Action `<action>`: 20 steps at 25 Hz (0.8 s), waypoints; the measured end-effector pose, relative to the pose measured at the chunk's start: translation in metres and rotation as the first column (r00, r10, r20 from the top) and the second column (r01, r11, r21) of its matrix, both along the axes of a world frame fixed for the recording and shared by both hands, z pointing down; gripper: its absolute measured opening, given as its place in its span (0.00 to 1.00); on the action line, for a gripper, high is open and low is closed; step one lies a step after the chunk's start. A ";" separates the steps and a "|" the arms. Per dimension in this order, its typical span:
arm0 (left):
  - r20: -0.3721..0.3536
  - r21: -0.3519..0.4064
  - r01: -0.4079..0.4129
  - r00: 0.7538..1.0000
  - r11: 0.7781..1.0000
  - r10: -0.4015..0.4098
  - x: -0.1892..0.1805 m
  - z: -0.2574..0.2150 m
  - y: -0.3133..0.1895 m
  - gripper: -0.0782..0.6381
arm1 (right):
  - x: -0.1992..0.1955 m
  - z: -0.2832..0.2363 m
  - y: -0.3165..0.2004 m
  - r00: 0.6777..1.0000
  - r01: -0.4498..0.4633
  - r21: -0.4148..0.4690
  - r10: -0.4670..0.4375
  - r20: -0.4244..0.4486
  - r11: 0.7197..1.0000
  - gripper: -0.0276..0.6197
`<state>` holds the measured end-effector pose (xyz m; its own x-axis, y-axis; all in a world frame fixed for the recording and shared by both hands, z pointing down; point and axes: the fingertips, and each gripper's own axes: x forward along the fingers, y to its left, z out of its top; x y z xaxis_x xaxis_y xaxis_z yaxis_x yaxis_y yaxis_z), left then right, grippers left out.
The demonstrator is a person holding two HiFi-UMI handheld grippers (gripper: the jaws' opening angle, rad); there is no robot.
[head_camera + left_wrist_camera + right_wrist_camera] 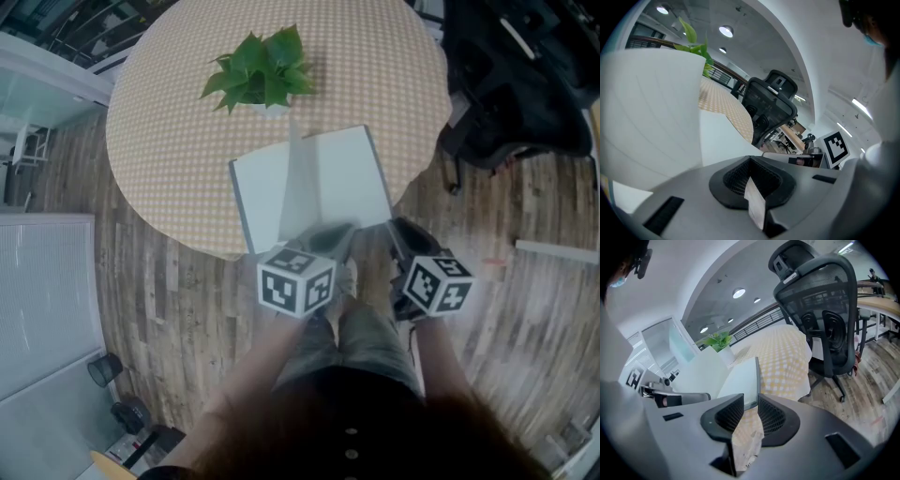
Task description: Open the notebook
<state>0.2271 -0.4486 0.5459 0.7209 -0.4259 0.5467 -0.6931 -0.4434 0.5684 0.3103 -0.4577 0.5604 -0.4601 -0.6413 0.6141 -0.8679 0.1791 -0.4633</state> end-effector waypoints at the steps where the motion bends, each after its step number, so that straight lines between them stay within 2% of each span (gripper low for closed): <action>1: -0.001 0.005 -0.002 1.000 1.000 0.002 -0.003 -0.002 0.001 0.12 | -0.001 -0.004 0.000 1.000 -0.006 0.011 0.006 -0.004 1.000 0.17; 6: -0.011 0.037 -0.003 1.000 0.999 0.003 -0.021 -0.017 0.006 0.12 | -0.015 -0.030 0.002 1.000 -0.015 0.071 0.015 -0.002 0.997 0.17; 13: -0.041 0.099 0.006 0.999 0.995 -0.002 -0.051 -0.049 0.011 0.12 | -0.059 -0.070 0.010 1.000 0.012 0.143 -0.015 0.015 0.990 0.17; 20: -0.087 0.162 0.004 0.996 0.987 0.010 -0.082 -0.081 0.018 0.12 | -0.105 -0.113 0.021 0.994 0.068 0.249 -0.086 0.063 0.966 0.16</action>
